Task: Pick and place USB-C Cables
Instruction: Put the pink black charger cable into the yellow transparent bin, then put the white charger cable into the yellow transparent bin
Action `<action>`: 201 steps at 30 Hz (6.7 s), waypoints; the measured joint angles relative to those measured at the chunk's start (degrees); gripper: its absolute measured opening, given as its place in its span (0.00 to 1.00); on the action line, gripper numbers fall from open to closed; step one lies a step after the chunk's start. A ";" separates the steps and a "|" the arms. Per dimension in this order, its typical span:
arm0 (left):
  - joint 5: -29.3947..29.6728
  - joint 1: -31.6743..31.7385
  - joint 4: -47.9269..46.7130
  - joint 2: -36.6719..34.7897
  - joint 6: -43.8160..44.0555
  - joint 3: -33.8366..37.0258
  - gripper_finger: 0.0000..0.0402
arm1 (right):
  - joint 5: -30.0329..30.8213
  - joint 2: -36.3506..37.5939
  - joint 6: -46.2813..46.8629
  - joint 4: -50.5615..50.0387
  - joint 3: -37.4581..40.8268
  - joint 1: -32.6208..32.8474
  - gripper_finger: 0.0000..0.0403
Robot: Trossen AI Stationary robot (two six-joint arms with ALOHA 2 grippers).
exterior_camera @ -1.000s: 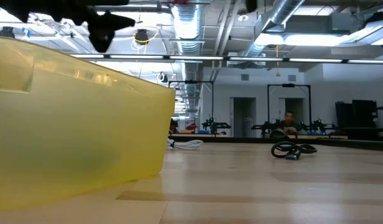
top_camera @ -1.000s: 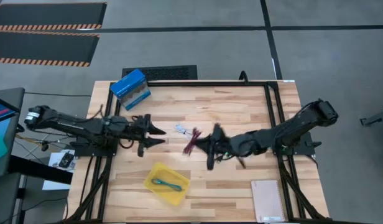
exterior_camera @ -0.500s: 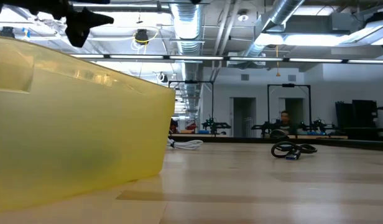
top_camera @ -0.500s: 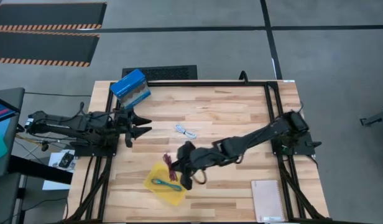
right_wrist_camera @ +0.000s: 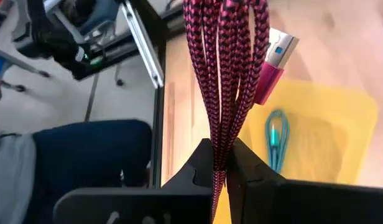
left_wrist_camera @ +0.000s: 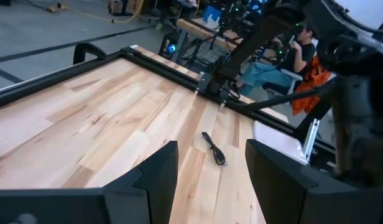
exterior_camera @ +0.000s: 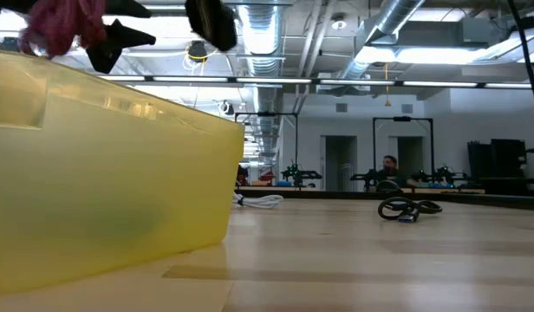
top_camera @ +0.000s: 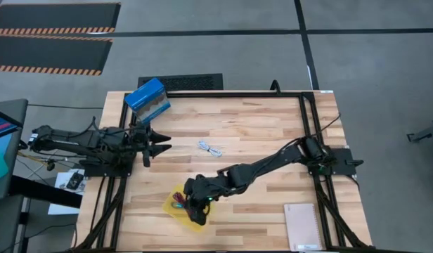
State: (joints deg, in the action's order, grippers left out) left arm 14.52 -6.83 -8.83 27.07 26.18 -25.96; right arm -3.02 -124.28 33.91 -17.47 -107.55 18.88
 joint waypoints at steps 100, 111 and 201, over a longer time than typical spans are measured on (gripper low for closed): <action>-6.03 14.62 -0.07 53.44 -38.50 -23.08 0.64 | 33.30 28.36 0.41 -48.98 -2.93 15.65 0.33; -19.45 22.01 -0.56 68.90 -47.59 -27.48 0.62 | 34.36 28.34 2.14 -51.11 -2.93 15.62 0.33; 4.99 -5.14 59.25 26.80 -20.04 7.77 0.03 | 23.78 28.41 -24.94 44.93 38.53 -8.66 0.75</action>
State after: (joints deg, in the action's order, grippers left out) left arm 19.50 -11.97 50.41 53.87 6.14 -18.19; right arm 20.76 -95.88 8.97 27.46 -69.01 10.22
